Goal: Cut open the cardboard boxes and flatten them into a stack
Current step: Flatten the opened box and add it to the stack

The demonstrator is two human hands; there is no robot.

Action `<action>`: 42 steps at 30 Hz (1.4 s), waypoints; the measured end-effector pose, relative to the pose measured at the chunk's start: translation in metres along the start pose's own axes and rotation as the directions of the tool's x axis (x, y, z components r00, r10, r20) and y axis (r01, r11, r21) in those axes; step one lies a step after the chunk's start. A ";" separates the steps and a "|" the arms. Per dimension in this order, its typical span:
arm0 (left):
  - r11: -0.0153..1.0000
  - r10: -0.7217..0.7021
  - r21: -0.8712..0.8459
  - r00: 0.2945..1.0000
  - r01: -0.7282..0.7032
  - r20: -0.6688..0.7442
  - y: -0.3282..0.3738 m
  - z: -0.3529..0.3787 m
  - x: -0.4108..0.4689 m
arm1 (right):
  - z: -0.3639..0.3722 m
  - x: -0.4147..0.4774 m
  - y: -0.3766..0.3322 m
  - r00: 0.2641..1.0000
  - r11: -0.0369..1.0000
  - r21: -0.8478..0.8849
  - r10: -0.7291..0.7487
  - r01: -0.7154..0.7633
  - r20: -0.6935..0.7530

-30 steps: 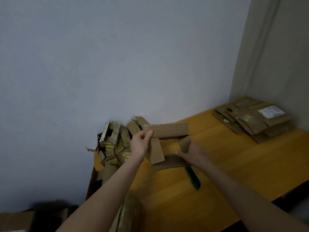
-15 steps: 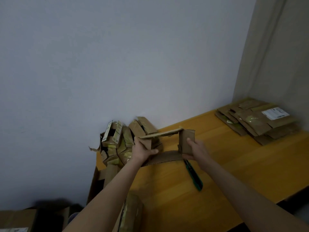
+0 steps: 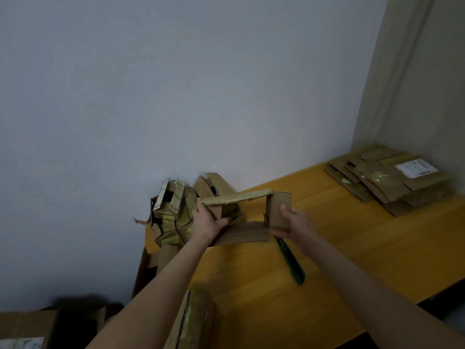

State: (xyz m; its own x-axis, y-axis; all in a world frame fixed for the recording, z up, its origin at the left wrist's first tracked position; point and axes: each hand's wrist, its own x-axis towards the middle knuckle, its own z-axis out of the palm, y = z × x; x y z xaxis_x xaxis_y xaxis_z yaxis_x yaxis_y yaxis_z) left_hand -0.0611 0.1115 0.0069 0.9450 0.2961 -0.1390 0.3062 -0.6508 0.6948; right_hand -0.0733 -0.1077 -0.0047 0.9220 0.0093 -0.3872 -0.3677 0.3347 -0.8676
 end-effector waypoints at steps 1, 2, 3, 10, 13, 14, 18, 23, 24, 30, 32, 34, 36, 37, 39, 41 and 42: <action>1.000 -0.005 0.004 1.000 0.005 0.029 0.000 -0.002 0.001 | -0.001 0.000 0.000 1.000 1.000 0.014 0.003 -0.003 0.000; 0.999 0.003 -0.038 0.995 0.001 0.100 -0.002 -0.005 0.001 | -0.002 0.001 -0.001 1.000 0.999 0.036 0.009 -0.009 -0.007; 0.996 0.017 -0.093 0.978 0.002 0.210 -0.004 -0.008 0.000 | -0.005 0.002 -0.001 1.000 0.997 0.076 0.017 -0.016 -0.018; 0.714 -0.071 -0.567 0.848 0.411 0.525 -0.020 -0.017 -0.007 | -0.022 0.006 -0.007 0.998 0.899 0.437 0.045 -0.025 -0.035; 0.678 -0.138 -0.566 0.837 0.469 0.529 -0.020 -0.006 -0.007 | -0.019 0.007 -0.007 0.997 0.833 0.552 0.075 -0.045 -0.032; 0.669 -0.201 -0.550 0.835 0.499 0.513 -0.019 -0.004 -0.007 | -0.019 0.008 -0.006 0.996 0.815 0.577 0.083 -0.053 -0.026; 0.522 -0.274 -0.551 0.740 0.651 0.614 -0.019 -0.001 -0.012 | -0.019 0.007 0.000 0.993 0.804 0.586 0.114 -0.102 0.018; 0.622 -0.369 -0.622 0.878 0.476 0.304 -0.028 -0.016 0.005 | -0.038 0.017 0.012 0.985 0.929 0.354 0.147 -0.105 -0.095; 0.670 -0.382 -0.591 0.892 0.448 0.244 -0.033 -0.022 0.009 | -0.041 0.019 0.015 0.978 0.958 0.268 0.145 -0.101 -0.149; 0.841 -0.411 -0.320 0.900 0.436 0.146 -0.066 -0.014 0.004 | -0.036 0.023 0.047 0.973 0.976 -0.130 0.151 -0.175 -0.174; 0.834 -0.433 -0.302 0.887 0.462 0.161 -0.070 0.010 -0.003 | -0.031 0.022 0.060 0.971 0.963 -0.184 0.164 -0.195 -0.171; 0.814 -0.465 -0.301 0.868 0.497 0.174 -0.070 0.037 -0.008 | -0.032 0.023 0.075 0.979 0.922 -0.345 0.126 -0.175 -0.161; 0.800 -0.488 -0.298 0.853 0.522 0.185 -0.068 0.062 -0.011 | -0.037 0.023 0.091 0.993 0.822 -0.561 0.050 -0.101 -0.106; 0.795 -0.491 -0.300 0.850 0.527 0.192 -0.067 0.074 -0.011 | -0.042 0.025 0.098 0.997 0.760 -0.647 0.027 -0.068 -0.074; 0.807 -0.477 -0.280 0.853 0.521 0.212 -0.065 0.096 -0.012 | -0.052 0.028 0.112 0.999 0.587 -0.809 0.000 -0.029 -0.036; 0.854 -0.453 -0.188 0.871 0.485 0.188 -0.065 0.110 -0.012 | -0.063 0.034 0.120 1.000 0.369 -0.929 -0.019 0.016 0.009; 0.878 -0.450 -0.100 0.879 0.468 0.160 -0.066 0.115 -0.013 | -0.067 0.037 0.123 0.999 0.271 -0.961 -0.019 0.048 0.045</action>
State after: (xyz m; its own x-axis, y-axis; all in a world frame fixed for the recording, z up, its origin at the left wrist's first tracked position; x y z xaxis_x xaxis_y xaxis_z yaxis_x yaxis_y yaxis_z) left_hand -0.0804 0.0703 -0.1187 0.7110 0.4413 -0.5475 0.6994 -0.3631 0.6156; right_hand -0.0931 -0.1296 -0.1471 0.9333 0.0451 -0.3563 -0.1721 -0.8145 -0.5540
